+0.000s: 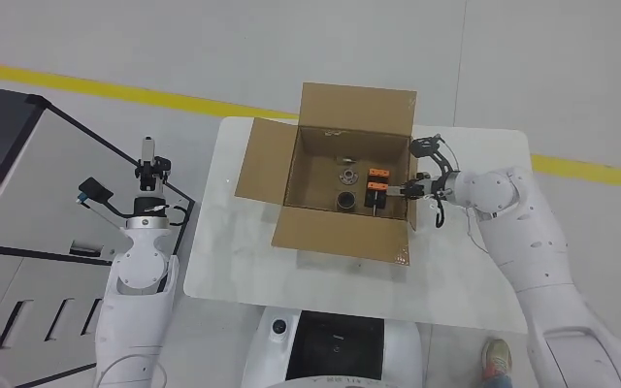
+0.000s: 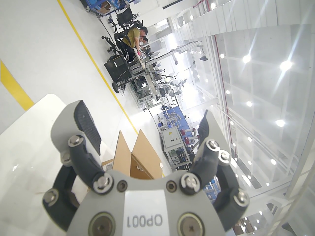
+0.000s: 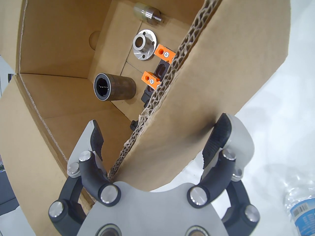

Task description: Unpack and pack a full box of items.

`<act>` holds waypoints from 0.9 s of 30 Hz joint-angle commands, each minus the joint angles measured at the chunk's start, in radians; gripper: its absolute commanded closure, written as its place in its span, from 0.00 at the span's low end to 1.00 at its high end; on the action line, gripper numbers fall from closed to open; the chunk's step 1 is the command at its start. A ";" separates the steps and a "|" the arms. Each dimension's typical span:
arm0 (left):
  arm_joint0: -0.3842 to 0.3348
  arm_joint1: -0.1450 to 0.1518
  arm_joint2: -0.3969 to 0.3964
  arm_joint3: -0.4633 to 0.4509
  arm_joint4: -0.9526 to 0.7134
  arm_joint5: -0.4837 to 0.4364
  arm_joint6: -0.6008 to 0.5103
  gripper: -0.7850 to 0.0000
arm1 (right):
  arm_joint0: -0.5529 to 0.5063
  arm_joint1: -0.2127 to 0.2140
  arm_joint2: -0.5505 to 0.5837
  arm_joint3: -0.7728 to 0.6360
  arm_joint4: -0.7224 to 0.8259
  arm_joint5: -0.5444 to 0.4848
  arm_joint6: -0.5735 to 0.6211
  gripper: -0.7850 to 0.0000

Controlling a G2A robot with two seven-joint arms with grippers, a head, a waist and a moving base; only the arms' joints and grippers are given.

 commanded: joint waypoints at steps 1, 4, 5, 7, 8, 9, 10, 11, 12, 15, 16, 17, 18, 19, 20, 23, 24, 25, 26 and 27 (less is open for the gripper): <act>0.000 0.000 0.000 0.000 0.000 0.000 0.000 0.00 | 0.006 0.001 -0.003 0.002 -0.003 -0.006 -0.004 1.00; 0.000 0.000 0.000 0.000 0.000 0.000 0.000 0.00 | 0.007 0.004 -0.003 0.000 -0.002 -0.011 -0.004 1.00; 0.000 0.000 0.000 0.000 0.000 0.000 0.000 0.00 | 0.007 0.005 -0.001 -0.001 -0.003 -0.010 -0.003 1.00; 0.000 0.000 0.000 0.000 0.000 0.000 0.000 0.00 | 0.006 0.008 0.000 -0.007 -0.006 -0.010 0.000 1.00; 0.000 0.000 0.000 0.000 0.000 0.000 0.000 0.00 | 0.004 0.009 0.000 -0.012 -0.008 -0.009 0.000 1.00; 0.000 0.000 0.000 0.000 0.000 0.000 0.000 0.00 | 0.002 0.011 0.003 -0.017 -0.006 -0.008 0.001 1.00; 0.000 0.000 0.000 0.000 0.000 0.000 0.000 0.00 | 0.000 0.012 0.005 -0.021 -0.004 -0.008 0.004 1.00; 0.000 0.000 0.000 0.000 0.000 0.000 0.000 0.00 | -0.001 0.014 0.007 -0.026 -0.005 -0.007 0.008 1.00; 0.000 0.000 0.000 0.000 0.000 0.000 0.000 0.00 | -0.004 0.016 0.010 -0.032 -0.003 -0.006 0.012 1.00; 0.000 0.000 0.000 0.000 0.000 0.000 0.000 0.00 | -0.013 0.021 0.018 -0.046 -0.002 -0.003 0.017 1.00; 0.000 0.000 0.000 0.000 0.000 0.000 0.000 0.00 | -0.015 0.023 0.020 -0.050 -0.003 -0.003 0.019 1.00; 0.000 0.000 0.000 0.000 0.000 0.000 0.000 0.00 | -0.017 0.025 0.023 -0.053 -0.005 -0.001 0.021 1.00; 0.000 0.000 0.000 0.000 0.000 0.000 0.000 0.00 | -0.019 0.027 0.025 -0.056 -0.006 -0.001 0.023 1.00; 0.000 0.000 0.000 0.000 0.000 0.000 0.000 0.00 | -0.021 0.029 0.029 -0.056 -0.008 0.005 0.024 1.00; 0.000 0.000 0.000 0.000 0.000 0.000 0.000 0.00 | -0.023 0.030 0.033 -0.060 -0.011 0.013 0.022 1.00; 0.000 0.000 0.000 0.000 0.000 0.000 0.000 0.00 | -0.032 0.036 0.043 -0.076 -0.016 0.032 0.021 1.00; 0.000 0.000 0.000 0.000 0.000 0.000 0.000 0.00 | -0.035 0.038 0.048 -0.081 -0.018 0.038 0.022 1.00; 0.000 0.000 0.000 0.000 0.000 0.000 0.000 0.00 | -0.039 0.040 0.053 -0.087 -0.020 0.049 0.022 1.00; 0.000 0.000 0.000 0.000 0.000 0.000 0.000 0.00 | -0.044 0.042 0.057 -0.092 -0.021 0.058 0.022 1.00; 0.000 0.000 0.000 0.000 0.000 0.000 0.000 0.00 | -0.048 0.044 0.061 -0.097 -0.024 0.071 0.022 1.00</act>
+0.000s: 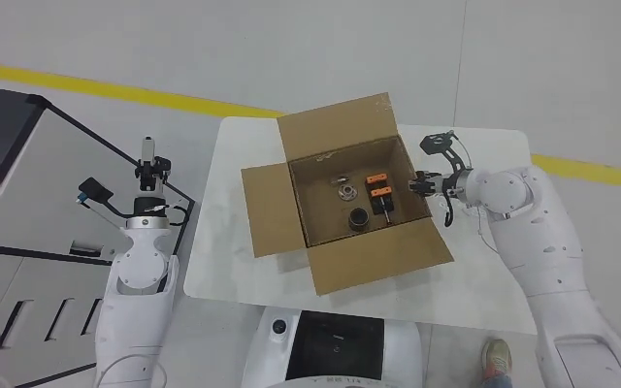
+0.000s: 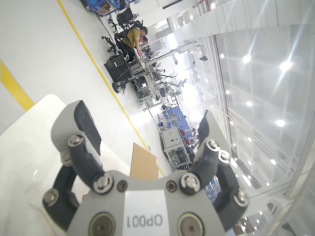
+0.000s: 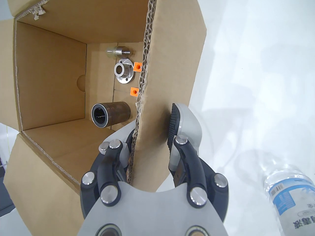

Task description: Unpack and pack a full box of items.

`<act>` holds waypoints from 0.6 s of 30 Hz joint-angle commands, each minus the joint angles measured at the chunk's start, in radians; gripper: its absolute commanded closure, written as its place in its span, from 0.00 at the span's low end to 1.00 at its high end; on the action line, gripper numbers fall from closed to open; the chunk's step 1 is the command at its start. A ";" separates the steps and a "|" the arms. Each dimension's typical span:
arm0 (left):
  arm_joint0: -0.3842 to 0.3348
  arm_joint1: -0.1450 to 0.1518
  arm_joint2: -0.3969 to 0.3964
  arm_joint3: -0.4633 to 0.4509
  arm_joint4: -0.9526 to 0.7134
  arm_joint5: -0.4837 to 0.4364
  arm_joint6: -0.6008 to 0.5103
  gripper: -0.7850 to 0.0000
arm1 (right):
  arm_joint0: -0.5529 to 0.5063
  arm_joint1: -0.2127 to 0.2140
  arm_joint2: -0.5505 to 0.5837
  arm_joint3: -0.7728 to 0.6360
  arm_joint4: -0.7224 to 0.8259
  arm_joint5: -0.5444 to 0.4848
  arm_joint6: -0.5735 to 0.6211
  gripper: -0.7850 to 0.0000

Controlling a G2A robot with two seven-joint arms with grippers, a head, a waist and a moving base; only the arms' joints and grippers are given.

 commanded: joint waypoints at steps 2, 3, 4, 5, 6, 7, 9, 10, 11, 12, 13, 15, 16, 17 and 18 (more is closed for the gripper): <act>0.000 0.000 0.000 0.000 0.000 0.000 0.000 0.00 | -0.013 0.005 0.012 -0.015 -0.005 0.033 0.001 1.00; 0.000 0.000 0.000 0.000 0.000 0.000 0.000 0.00 | -0.017 0.007 0.016 -0.021 -0.008 0.043 0.001 1.00; 0.000 0.000 0.000 0.000 0.000 0.000 0.000 0.00 | -0.021 0.009 0.021 -0.024 -0.010 0.054 0.002 1.00; 0.000 0.000 0.000 0.000 0.000 0.000 0.000 0.00 | -0.025 0.011 0.026 -0.027 -0.010 0.066 0.004 1.00; 0.000 0.000 0.000 0.000 0.000 0.000 0.000 0.00 | -0.029 0.012 0.032 -0.029 -0.007 0.077 0.008 1.00; 0.000 0.000 0.000 0.000 0.000 0.000 0.000 0.00 | -0.033 0.014 0.036 -0.035 0.001 0.085 0.015 1.00; 0.000 0.000 0.000 0.000 0.000 0.000 0.000 0.00 | -0.045 0.017 0.046 -0.051 0.014 0.093 0.031 1.00; 0.000 0.000 0.000 0.000 0.000 0.000 0.000 0.00 | -0.052 0.019 0.052 -0.063 0.022 0.099 0.039 1.00; 0.000 0.000 0.000 0.000 0.000 0.000 0.000 0.00 | -0.061 0.021 0.056 -0.079 0.030 0.101 0.049 1.00; 0.000 0.000 0.000 0.000 0.000 0.000 0.000 0.00 | -0.070 0.023 0.062 -0.095 0.038 0.105 0.058 1.00; 0.000 0.000 0.000 0.000 0.000 0.000 0.000 0.00 | -0.079 0.025 0.066 -0.112 0.042 0.111 0.065 1.00; 0.000 0.000 0.000 0.000 0.000 0.000 0.000 0.00 | -0.097 0.029 0.077 -0.146 0.054 0.122 0.076 1.00; 0.000 0.000 0.000 0.000 0.000 0.000 0.000 0.00 | -0.106 0.031 0.082 -0.158 0.062 0.130 0.082 1.00; 0.000 0.000 0.000 0.000 0.000 0.000 0.000 0.00 | -0.114 0.032 0.085 -0.171 0.070 0.136 0.088 1.00; 0.000 0.000 0.000 0.000 0.000 0.000 0.000 0.00 | -0.121 0.034 0.089 -0.182 0.076 0.142 0.095 1.00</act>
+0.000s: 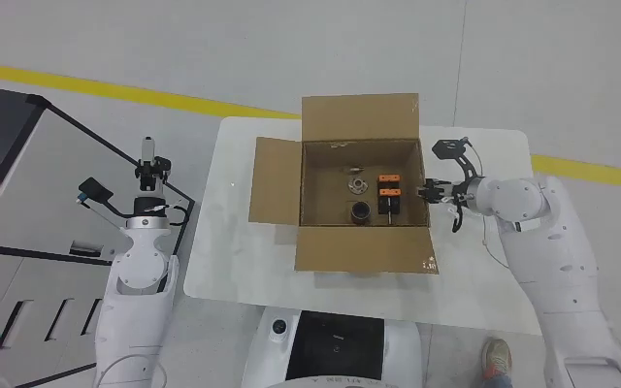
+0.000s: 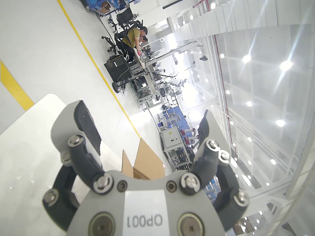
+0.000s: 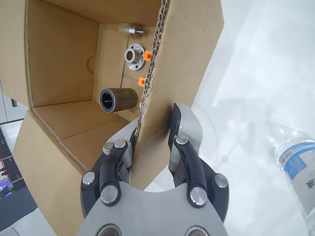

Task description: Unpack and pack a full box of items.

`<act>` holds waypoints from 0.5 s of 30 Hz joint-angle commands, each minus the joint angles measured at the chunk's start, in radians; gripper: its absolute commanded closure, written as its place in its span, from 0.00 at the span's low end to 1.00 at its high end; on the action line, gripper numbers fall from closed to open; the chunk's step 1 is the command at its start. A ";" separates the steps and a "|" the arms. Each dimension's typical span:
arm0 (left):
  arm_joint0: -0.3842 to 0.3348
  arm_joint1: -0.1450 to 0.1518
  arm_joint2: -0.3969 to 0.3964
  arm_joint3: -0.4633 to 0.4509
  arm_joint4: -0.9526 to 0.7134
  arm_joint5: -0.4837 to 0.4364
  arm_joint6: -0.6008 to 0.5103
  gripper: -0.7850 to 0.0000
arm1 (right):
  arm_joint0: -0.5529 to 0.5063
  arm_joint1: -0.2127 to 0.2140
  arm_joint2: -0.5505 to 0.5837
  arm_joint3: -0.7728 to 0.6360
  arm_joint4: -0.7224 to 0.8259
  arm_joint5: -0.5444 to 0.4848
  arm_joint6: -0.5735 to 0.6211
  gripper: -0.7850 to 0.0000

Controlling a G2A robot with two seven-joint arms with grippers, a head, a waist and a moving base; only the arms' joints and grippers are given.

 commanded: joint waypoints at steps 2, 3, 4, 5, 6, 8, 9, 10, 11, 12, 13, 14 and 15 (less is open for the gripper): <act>0.000 0.000 0.000 0.000 0.000 0.000 0.000 0.00 | -0.021 0.004 0.010 -0.033 0.018 0.019 0.017 1.00; 0.000 0.000 0.000 0.000 0.000 0.000 0.000 0.00 | -0.029 0.006 0.011 -0.043 0.022 0.021 0.021 1.00; 0.000 0.000 0.000 0.000 0.000 0.000 0.000 0.00 | -0.035 0.007 0.014 -0.050 0.025 0.025 0.022 1.00; 0.000 0.000 0.000 0.000 0.000 0.000 0.000 0.00 | -0.040 0.008 0.016 -0.054 0.029 0.030 0.026 1.00; 0.000 0.000 0.000 0.000 0.000 0.000 0.000 0.00 | -0.044 0.010 0.017 -0.057 0.032 0.033 0.029 1.00; 0.000 0.000 0.000 0.000 0.000 0.000 0.000 0.00 | -0.052 0.011 0.016 -0.061 0.036 0.036 0.034 1.00; 0.000 0.000 0.000 0.000 0.000 0.000 0.000 0.00 | -0.054 0.012 0.016 -0.061 0.042 0.039 0.039 0.85; 0.000 0.000 0.000 0.000 0.000 0.000 0.000 0.00 | -0.056 0.013 0.015 -0.064 0.043 0.040 0.039 0.74; 0.000 0.000 0.000 0.000 0.000 0.000 0.000 0.00 | -0.059 0.014 0.015 -0.065 0.045 0.039 0.040 0.65; 0.000 0.000 0.000 0.000 0.000 0.000 0.000 0.00 | -0.061 0.015 0.015 -0.067 0.048 0.039 0.041 0.59; 0.000 0.000 0.000 0.000 0.000 0.000 0.000 0.00 | -0.063 0.016 0.016 -0.070 0.050 0.040 0.041 0.53; 0.000 0.000 0.000 0.000 0.000 0.000 0.000 0.00 | -0.065 0.017 0.017 -0.073 0.053 0.041 0.043 0.38; 0.000 0.000 0.000 0.000 0.000 0.000 0.000 0.00 | -0.067 0.018 0.019 -0.077 0.055 0.041 0.045 0.24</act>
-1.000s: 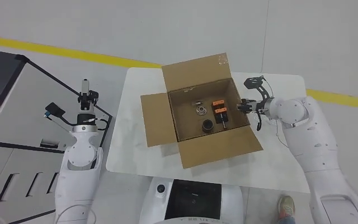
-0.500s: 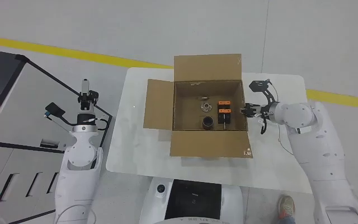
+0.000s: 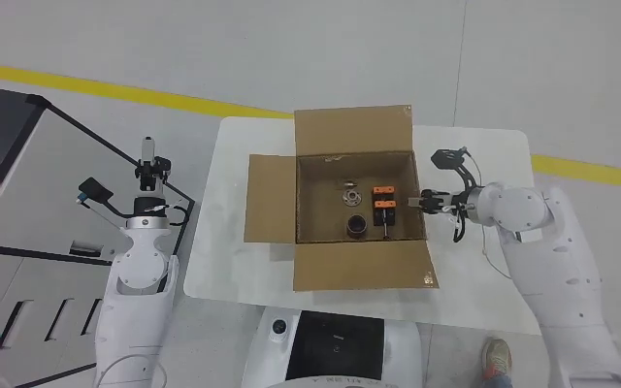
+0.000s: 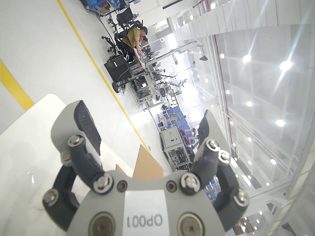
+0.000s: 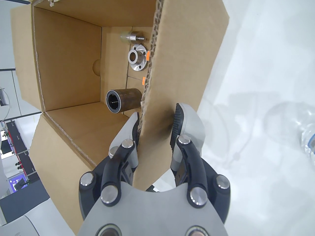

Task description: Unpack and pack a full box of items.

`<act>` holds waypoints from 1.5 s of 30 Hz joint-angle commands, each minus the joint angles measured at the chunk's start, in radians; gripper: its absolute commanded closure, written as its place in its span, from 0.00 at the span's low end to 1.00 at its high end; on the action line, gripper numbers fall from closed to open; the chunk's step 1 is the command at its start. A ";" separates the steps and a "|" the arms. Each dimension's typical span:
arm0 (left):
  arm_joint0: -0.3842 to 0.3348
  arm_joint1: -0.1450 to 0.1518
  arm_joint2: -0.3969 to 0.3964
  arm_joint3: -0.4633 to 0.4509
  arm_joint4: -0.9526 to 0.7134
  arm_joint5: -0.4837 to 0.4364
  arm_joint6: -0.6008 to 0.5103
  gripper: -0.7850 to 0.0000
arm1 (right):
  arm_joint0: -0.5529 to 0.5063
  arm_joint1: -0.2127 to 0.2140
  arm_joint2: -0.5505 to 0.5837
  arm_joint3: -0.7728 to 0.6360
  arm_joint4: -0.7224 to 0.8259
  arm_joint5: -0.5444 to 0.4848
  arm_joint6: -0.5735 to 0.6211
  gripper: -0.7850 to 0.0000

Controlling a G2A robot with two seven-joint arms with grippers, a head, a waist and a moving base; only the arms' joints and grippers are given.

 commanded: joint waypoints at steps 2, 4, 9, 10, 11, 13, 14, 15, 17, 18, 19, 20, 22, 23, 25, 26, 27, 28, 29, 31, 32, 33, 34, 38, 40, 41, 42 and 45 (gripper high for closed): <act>0.000 0.000 0.000 0.000 0.000 0.000 0.000 0.00 | -0.005 0.005 0.009 -0.013 0.007 0.000 0.007 0.19; 0.000 0.000 0.000 0.000 0.000 0.000 0.000 0.00 | -0.010 0.008 0.019 -0.027 0.006 -0.008 0.002 0.19; 0.000 0.000 0.000 0.000 0.000 0.000 0.000 0.00 | -0.046 0.024 0.082 -0.107 -0.003 -0.044 -0.025 0.08; 0.000 0.000 0.000 0.000 0.000 0.000 0.000 0.00 | -0.055 0.029 0.110 -0.138 -0.027 -0.064 -0.052 0.08; 0.000 0.000 0.000 0.000 0.000 0.000 0.000 0.00 | -0.074 0.033 0.132 -0.167 -0.027 -0.085 -0.074 0.09; 0.000 0.000 0.000 0.000 0.000 0.000 0.000 0.00 | -0.097 0.041 0.185 -0.225 0.004 -0.141 -0.092 0.11; 0.000 0.000 0.000 0.000 0.000 0.000 0.000 0.00 | -0.110 0.045 0.209 -0.257 -0.018 -0.176 -0.126 0.14; 0.000 0.000 0.000 0.000 0.000 0.000 0.000 0.00 | -0.127 0.048 0.220 -0.283 -0.022 -0.219 -0.147 0.22; 0.000 0.000 0.000 0.000 0.000 0.000 0.000 0.00 | -0.142 0.053 0.239 -0.331 -0.042 -0.281 -0.185 0.24; 0.000 0.000 0.000 0.000 0.000 0.000 0.000 0.00 | -0.150 0.053 0.236 -0.360 -0.057 -0.322 -0.218 0.21; 0.000 0.000 0.000 0.000 0.000 0.000 0.000 0.00 | -0.157 0.054 0.224 -0.380 -0.069 -0.363 -0.238 0.31; 0.000 0.000 0.000 0.000 0.000 0.000 0.000 0.00 | -0.160 0.053 0.210 -0.399 -0.077 -0.383 -0.258 0.36; 0.000 0.000 0.000 0.000 0.000 0.000 0.000 0.00 | -0.163 0.052 0.157 -0.443 -0.096 -0.483 -0.301 0.17; 0.000 0.000 0.000 0.000 0.000 0.000 0.000 0.00 | -0.158 0.052 0.147 -0.444 -0.134 -0.526 -0.343 0.00; 0.000 0.000 0.000 0.000 0.000 0.000 0.000 0.00 | -0.155 0.051 0.149 -0.445 -0.162 -0.527 -0.368 0.00; 0.000 0.000 0.000 0.000 0.000 0.000 0.000 0.00 | -0.155 0.051 0.149 -0.445 -0.162 -0.527 -0.368 0.00; 0.000 0.000 0.000 0.000 0.000 0.000 0.000 0.00 | -0.155 0.051 0.149 -0.445 -0.162 -0.527 -0.368 0.00; 0.000 0.000 0.000 0.000 0.000 0.000 0.000 0.00 | -0.155 0.051 0.149 -0.445 -0.162 -0.527 -0.368 0.00; 0.000 0.000 0.000 0.000 0.000 0.000 0.000 0.00 | -0.155 0.051 0.149 -0.445 -0.162 -0.527 -0.368 0.00; 0.000 0.000 0.000 0.000 0.000 0.000 0.000 0.00 | -0.155 0.051 0.149 -0.445 -0.162 -0.527 -0.368 0.00; 0.000 0.000 0.000 0.000 0.000 0.000 0.000 0.00 | -0.155 0.051 0.149 -0.445 -0.162 -0.527 -0.368 0.00; 0.000 0.000 0.000 0.000 0.000 0.000 0.000 0.00 | -0.155 0.051 0.149 -0.445 -0.162 -0.527 -0.368 0.00; 0.000 0.000 0.000 0.000 0.000 0.000 0.000 0.00 | -0.155 0.051 0.149 -0.445 -0.162 -0.527 -0.368 0.00; 0.000 0.000 0.000 0.000 0.000 0.000 0.000 0.00 | -0.155 0.051 0.149 -0.445 -0.162 -0.527 -0.368 0.00; 0.000 0.000 0.000 0.000 0.000 0.000 0.000 0.00 | -0.155 0.051 0.141 -0.453 -0.165 -0.531 -0.371 0.00; 0.000 0.000 0.000 0.000 0.000 0.000 0.000 0.00 | -0.144 0.050 0.122 -0.465 -0.168 -0.543 -0.369 0.00; 0.000 0.000 0.000 0.000 0.000 0.000 0.000 0.00 | -0.121 0.048 0.087 -0.461 -0.122 -0.555 -0.372 0.00; 0.000 0.000 0.000 0.000 0.000 0.000 0.000 0.00 | 0.005 0.035 -0.058 -0.371 0.021 -0.562 -0.298 0.22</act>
